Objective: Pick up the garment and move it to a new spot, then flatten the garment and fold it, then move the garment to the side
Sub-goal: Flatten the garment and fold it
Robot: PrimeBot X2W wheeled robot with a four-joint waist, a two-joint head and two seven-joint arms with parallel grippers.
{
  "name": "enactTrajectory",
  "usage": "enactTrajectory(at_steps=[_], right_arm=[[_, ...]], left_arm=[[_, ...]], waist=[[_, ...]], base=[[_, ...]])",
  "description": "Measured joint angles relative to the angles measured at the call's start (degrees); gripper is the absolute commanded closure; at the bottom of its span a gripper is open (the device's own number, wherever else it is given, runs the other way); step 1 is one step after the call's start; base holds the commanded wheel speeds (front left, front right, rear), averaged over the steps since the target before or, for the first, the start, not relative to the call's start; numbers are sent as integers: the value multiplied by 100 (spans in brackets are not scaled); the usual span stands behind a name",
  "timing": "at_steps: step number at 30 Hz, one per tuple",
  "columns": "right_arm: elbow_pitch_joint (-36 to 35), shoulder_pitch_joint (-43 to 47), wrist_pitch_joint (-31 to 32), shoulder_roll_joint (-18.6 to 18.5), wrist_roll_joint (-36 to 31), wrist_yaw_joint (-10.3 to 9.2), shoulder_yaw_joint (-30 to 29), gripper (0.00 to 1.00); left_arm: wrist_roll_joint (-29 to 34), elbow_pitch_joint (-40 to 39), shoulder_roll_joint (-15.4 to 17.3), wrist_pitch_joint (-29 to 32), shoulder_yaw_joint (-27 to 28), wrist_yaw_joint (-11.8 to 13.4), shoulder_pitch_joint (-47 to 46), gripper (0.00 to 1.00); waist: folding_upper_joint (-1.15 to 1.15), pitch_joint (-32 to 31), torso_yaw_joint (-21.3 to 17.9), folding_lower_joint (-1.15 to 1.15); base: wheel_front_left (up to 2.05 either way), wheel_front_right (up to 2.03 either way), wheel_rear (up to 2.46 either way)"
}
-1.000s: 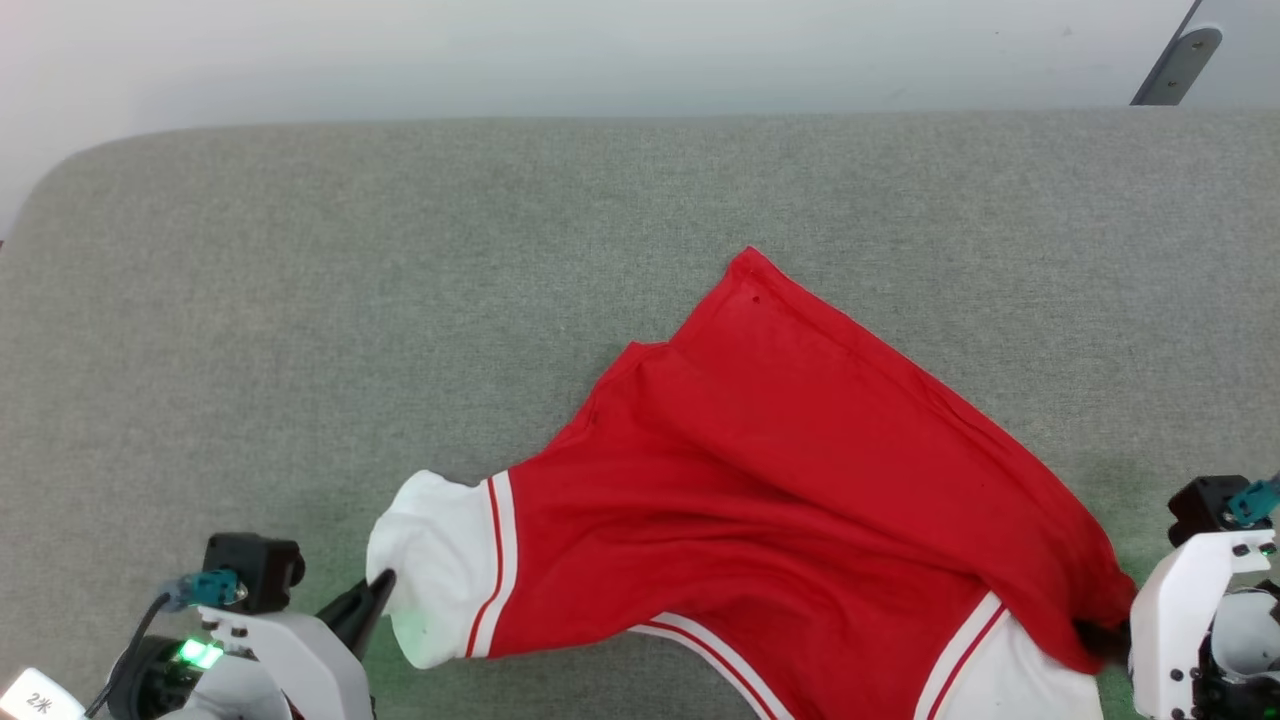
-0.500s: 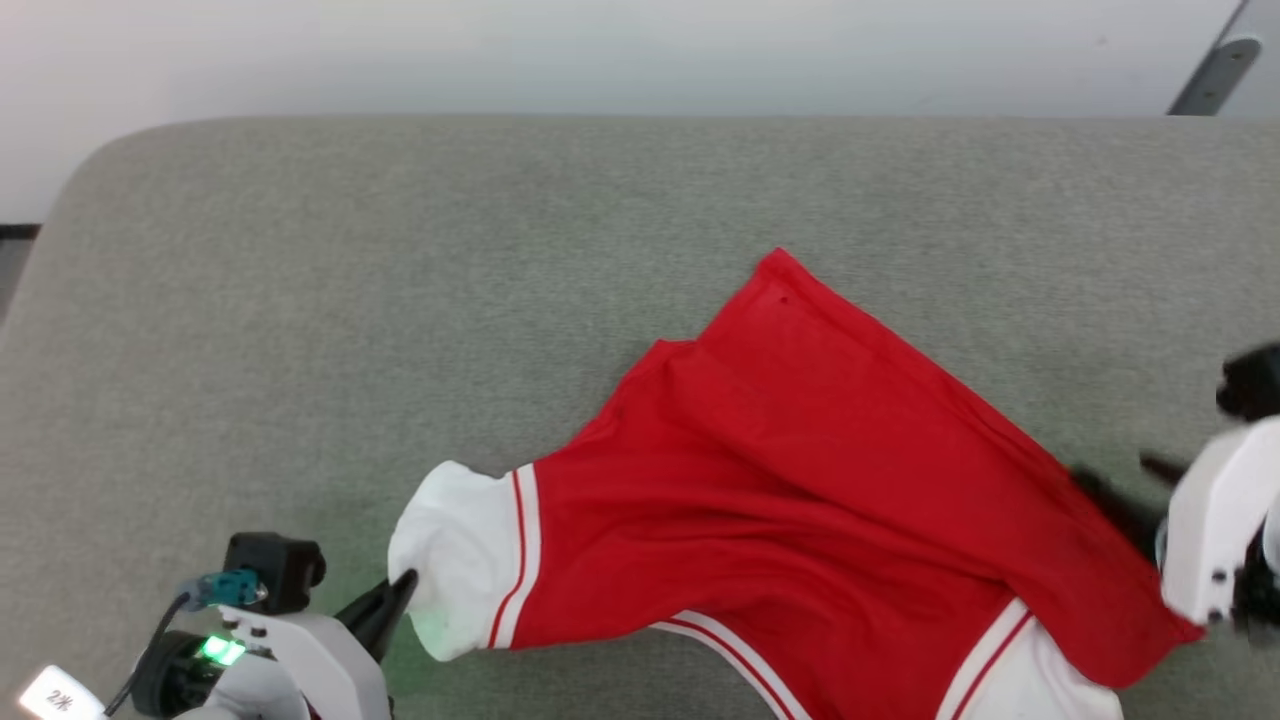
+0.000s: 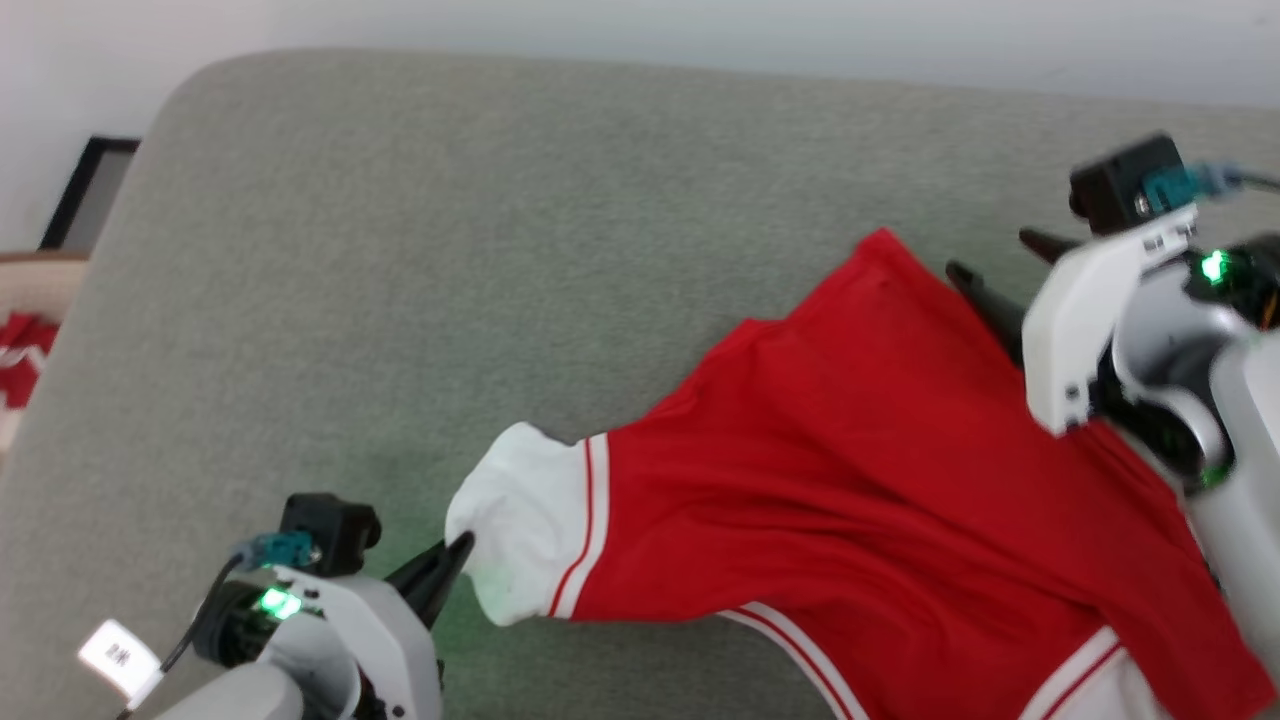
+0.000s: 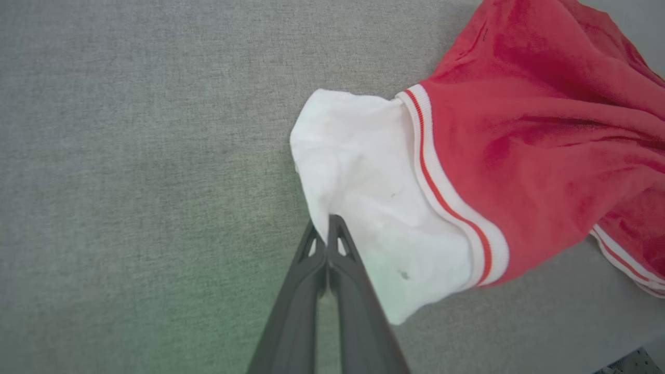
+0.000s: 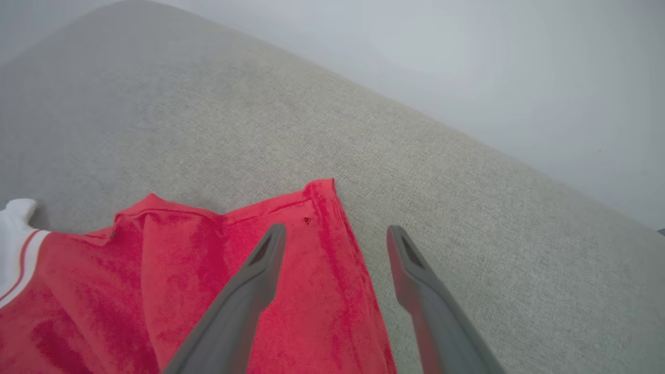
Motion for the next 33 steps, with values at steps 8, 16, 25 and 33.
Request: enactTrajectory(at_steps=[8, 16, 25, 33], right_arm=[[2169, -1469, -89, 10, 410, 0, 1047, 0], [3443, -2281, 558, -29, 935, 0, 1880, 36], [4114, -2781, 1094, -63, 1341, 1, 2317, 100], [4151, -2875, 646, -141, 1563, 0, 2424, 100]], left_arm=[[105, 300, -394, -2, -110, -243, -337, 100], [182, 676, -756, -54, -212, -504, -594, 100], [166, 982, -886, -7, -245, -657, -714, 100], [-80, 783, -379, 661, 32, -604, -1275, 100]], waist=[[0, 293, 422, 0], [0, 583, 839, 0], [0, 711, 1043, 0], [0, 450, 837, 0]], base=[[0, 0, 0], [0, 0, 0], [0, 0, 0], [0, 0, 0]])
